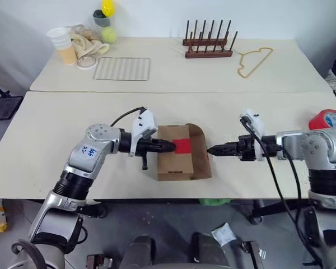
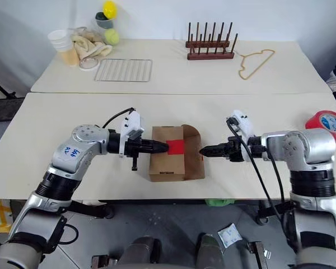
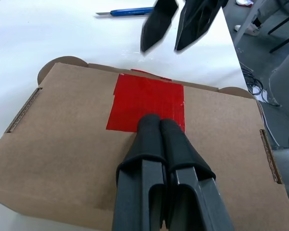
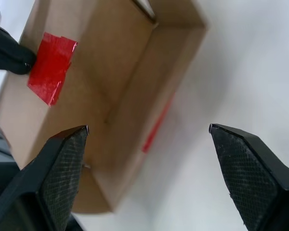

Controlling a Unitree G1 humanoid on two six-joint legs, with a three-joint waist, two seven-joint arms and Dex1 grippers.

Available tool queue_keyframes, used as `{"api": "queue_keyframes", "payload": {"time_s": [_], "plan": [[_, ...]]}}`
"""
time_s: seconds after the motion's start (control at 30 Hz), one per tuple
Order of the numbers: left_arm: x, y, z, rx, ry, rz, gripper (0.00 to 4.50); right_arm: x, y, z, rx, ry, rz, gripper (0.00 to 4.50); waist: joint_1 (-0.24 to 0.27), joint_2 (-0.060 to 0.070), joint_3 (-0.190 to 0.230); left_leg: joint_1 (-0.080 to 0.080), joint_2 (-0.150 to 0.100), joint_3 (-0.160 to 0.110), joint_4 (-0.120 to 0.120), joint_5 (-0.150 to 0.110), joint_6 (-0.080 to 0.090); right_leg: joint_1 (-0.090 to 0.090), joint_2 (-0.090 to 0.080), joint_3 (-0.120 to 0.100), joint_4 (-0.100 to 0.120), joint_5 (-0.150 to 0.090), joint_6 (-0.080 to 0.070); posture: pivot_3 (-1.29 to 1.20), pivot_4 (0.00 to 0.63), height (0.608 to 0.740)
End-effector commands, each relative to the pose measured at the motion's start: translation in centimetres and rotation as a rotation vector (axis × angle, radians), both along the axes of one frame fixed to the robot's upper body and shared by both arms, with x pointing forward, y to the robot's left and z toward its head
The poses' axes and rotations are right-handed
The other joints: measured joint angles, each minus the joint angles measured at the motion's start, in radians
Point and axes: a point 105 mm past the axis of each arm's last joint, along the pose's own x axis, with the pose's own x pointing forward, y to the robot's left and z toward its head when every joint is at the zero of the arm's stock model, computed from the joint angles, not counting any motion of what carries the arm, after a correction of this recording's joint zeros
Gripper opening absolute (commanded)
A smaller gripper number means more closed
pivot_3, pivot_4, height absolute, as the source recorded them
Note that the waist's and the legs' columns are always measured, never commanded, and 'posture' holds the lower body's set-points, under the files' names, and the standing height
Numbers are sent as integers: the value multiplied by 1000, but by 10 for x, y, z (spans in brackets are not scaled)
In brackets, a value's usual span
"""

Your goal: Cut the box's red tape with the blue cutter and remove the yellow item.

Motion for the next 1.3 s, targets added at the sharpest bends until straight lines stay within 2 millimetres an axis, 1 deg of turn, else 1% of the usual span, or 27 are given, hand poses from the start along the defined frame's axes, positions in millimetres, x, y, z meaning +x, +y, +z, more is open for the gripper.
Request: {"api": "queue_keyframes", "payload": {"time_s": [0.03,0.2,0.23,0.3,0.33,0.4,0.5,0.6,0.77,0.87,0.97,1.07,1.2,1.3], "plan": [[0,2,-5,23,9,13,0,4,3,6,72,35,-13,4200,1,0,0,0,0,0,0,0,0,0,0,0,0,0,0,0,150,740],[-1,5,-5,27,9,22,0,10,15,0,108,87,11,4200,-1,0,0,0,0,0,0,0,0,0,0,0,0,0,0,0,150,740],[0,6,-5,28,7,25,0,10,18,-3,103,94,23,4027,-1,0,0,0,0,0,0,0,0,0,0,0,0,0,0,0,150,740],[0,6,-5,29,7,26,0,10,20,-9,88,99,34,3592,-3,0,0,0,0,0,0,0,0,0,0,0,0,0,0,0,150,740],[0,6,-4,28,8,27,0,11,21,-11,82,100,34,3289,-4,0,0,0,0,0,0,0,0,0,0,0,0,0,0,0,150,740],[-1,6,-4,26,8,27,0,13,20,-19,45,101,29,2556,-5,0,0,0,0,0,0,0,0,0,0,0,0,0,0,0,150,740],[-2,7,-3,26,7,29,0,18,18,-26,13,100,18,1540,-10,0,0,0,0,0,0,0,0,0,0,0,0,0,0,0,150,740],[-2,8,-3,28,7,32,0,19,24,-25,-7,85,40,1540,-21,0,0,0,0,0,0,0,0,0,0,0,1,0,0,0,150,740],[-3,6,-3,26,10,29,0,10,40,-29,-36,102,115,1540,-23,0,0,1,0,0,0,0,0,0,0,0,2,0,0,0,150,740],[-3,5,-3,23,13,28,0,7,43,-33,-46,113,132,1540,-23,0,0,1,0,0,0,0,0,0,0,0,2,0,0,0,150,740],[-4,4,-4,19,16,26,0,9,40,-35,-59,110,116,938,-23,0,0,1,0,0,0,0,0,0,0,0,2,0,0,0,150,740],[-5,3,-4,16,22,21,0,11,35,-32,-66,100,95,7,-22,0,0,1,0,0,0,0,0,0,0,0,1,0,0,0,150,740],[-6,0,-6,10,30,15,0,13,26,-23,-84,77,68,7,-20,0,0,1,0,-1,0,0,0,0,0,0,2,0,0,0,150,740],[-8,-8,-9,-7,43,-1,0,14,13,-3,-108,44,33,7,-13,0,0,1,0,-1,0,0,0,0,0,0,1,0,0,0,150,740]]}}
